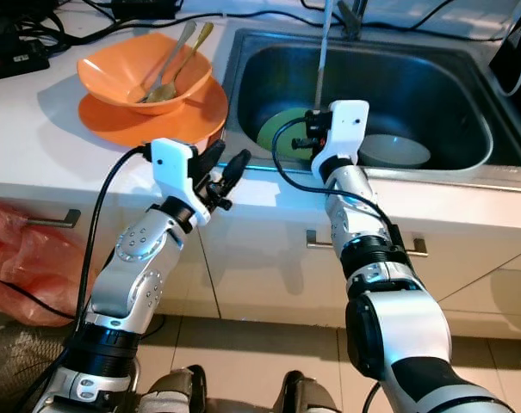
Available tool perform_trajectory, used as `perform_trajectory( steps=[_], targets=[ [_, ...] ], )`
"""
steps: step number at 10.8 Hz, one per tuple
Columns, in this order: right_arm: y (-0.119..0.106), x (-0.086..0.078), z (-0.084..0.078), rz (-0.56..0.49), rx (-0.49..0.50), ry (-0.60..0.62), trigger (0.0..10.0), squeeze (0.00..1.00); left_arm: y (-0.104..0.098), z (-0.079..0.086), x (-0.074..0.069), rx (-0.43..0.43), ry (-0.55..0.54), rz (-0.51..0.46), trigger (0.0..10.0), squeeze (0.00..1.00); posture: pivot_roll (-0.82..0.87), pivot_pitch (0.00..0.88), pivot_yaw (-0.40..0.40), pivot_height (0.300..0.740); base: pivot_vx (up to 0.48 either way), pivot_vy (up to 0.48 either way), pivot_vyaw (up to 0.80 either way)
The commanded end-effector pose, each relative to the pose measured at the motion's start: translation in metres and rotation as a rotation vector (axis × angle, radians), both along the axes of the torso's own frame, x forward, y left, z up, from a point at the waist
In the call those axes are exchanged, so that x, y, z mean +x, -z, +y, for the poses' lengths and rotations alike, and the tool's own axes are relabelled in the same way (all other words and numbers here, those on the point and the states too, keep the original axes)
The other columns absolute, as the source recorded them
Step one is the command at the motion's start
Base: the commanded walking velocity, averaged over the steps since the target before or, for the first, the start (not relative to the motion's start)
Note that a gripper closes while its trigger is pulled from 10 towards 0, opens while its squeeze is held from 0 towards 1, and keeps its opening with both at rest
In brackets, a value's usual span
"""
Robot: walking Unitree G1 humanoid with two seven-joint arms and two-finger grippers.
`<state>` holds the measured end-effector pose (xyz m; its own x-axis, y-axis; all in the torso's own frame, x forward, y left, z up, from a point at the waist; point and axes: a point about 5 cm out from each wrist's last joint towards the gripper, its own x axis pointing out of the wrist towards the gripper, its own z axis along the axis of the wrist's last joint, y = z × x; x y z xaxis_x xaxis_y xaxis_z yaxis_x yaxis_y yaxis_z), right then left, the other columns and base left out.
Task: Kitchen organization
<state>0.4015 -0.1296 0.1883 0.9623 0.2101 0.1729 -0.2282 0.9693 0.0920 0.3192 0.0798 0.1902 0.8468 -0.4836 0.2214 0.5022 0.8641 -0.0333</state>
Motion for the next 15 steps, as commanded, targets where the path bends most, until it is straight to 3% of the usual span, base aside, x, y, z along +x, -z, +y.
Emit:
perform_trajectory(
  steps=[1, 3, 4, 8, 10, 14, 15],
  targets=[
    [0.008, -0.001, 0.001, 0.036, 0.0, 0.001, 10.0, 1.0, 0.0, -0.002, -0.003, 0.014, 0.009, -0.001, 10.0, 0.0, 0.15, 0.121, -0.039, 0.74, 0.0, 0.0, 0.0],
    [0.009, -0.001, 0.002, 0.037, 0.0, 0.0, 10.0, 0.98, 0.0, -0.001, -0.004, 0.023, 0.01, 0.002, 10.0, 0.0, 0.15, 0.117, -0.037, 0.74, 0.0, 0.0, 0.0],
    [0.01, -0.001, 0.002, 0.04, -0.007, 0.003, 10.0, 0.0, 0.0, -0.001, -0.004, 0.024, 0.011, 0.003, 10.0, 0.0, 0.14, 0.116, -0.037, 0.74, 0.0, 0.0, 0.0],
    [0.008, 0.0, 0.003, 0.028, -0.001, 0.0, 10.0, 0.0, 0.0, -0.001, -0.004, 0.036, 0.009, 0.006, 10.0, 0.0, 0.15, 0.129, -0.04, 0.74, 0.0, 0.0, 0.0],
    [-0.01, 0.002, 0.004, -0.045, 0.036, -0.006, 10.0, 0.0, -0.002, 0.0, -0.002, 0.034, -0.004, -0.002, 10.0, 0.0, 0.14, 0.14, -0.042, 0.74, 0.0, 0.0, 0.0],
    [-0.072, 0.003, 0.003, -0.297, 0.139, -0.007, 10.0, 0.0, -0.014, -0.002, 0.001, 0.012, -0.025, -0.045, 10.0, 0.0, 0.12, 0.145, -0.04, 0.74, 0.0, 0.0, 0.0],
    [-0.078, 0.001, 0.004, -0.33, 0.152, -0.011, 10.0, 0.0, -0.017, -0.003, 0.002, 0.015, -0.027, -0.056, 10.0, 0.0, 0.12, 0.146, -0.04, 0.74, 0.0, 0.0, 0.0]
  ],
)
